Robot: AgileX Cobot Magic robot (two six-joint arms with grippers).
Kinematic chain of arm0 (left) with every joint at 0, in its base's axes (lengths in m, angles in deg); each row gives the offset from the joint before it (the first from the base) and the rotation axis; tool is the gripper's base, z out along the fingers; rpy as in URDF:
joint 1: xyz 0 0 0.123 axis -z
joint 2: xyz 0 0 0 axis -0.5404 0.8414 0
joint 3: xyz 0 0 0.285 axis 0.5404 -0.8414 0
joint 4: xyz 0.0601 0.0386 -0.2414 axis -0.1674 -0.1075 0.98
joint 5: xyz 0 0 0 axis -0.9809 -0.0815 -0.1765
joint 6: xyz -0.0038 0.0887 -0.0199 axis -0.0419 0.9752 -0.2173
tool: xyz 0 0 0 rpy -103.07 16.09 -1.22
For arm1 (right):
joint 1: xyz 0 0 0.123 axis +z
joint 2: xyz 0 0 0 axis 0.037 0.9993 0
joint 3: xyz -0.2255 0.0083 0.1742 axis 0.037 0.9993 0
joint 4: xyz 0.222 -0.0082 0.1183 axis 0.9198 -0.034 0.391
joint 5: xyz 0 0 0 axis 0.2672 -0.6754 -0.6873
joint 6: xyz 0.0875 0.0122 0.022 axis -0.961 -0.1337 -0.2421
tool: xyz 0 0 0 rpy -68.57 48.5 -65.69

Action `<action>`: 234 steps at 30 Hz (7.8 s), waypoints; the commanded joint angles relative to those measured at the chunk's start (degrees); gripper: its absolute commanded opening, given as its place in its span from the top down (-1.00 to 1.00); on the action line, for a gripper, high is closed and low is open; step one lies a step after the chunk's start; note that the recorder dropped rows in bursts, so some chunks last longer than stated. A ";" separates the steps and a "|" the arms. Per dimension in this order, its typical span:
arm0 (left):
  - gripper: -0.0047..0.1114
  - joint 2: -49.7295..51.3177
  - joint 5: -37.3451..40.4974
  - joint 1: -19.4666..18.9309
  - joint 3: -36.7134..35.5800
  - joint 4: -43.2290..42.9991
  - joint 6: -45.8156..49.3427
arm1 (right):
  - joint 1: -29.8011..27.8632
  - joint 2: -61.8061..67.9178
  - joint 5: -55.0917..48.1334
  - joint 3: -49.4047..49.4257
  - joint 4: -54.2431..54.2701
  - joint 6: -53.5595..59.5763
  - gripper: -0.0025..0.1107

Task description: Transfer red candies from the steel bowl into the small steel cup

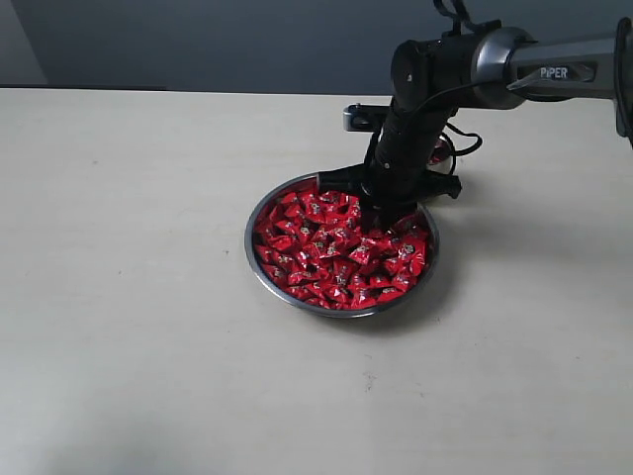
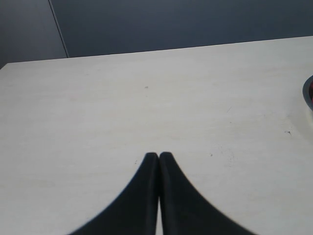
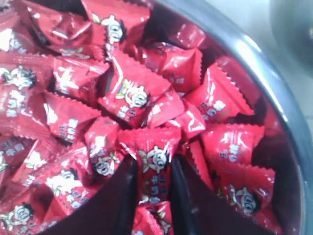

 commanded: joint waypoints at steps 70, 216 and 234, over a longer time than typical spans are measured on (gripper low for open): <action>0.91 -0.27 -0.48 0.01 -0.11 -0.13 -0.11 | -10.86 -4.39 -10.78 -17.29 3.33 16.57 0.31; 0.91 -0.27 -0.48 0.01 -0.11 -0.13 -0.11 | 5.01 -5.12 -5.34 1.04 -0.88 -40.34 0.31; 0.91 -0.27 -0.48 0.01 -0.11 -0.13 -0.11 | 5.76 -1.18 -4.48 1.04 -0.88 -44.95 0.31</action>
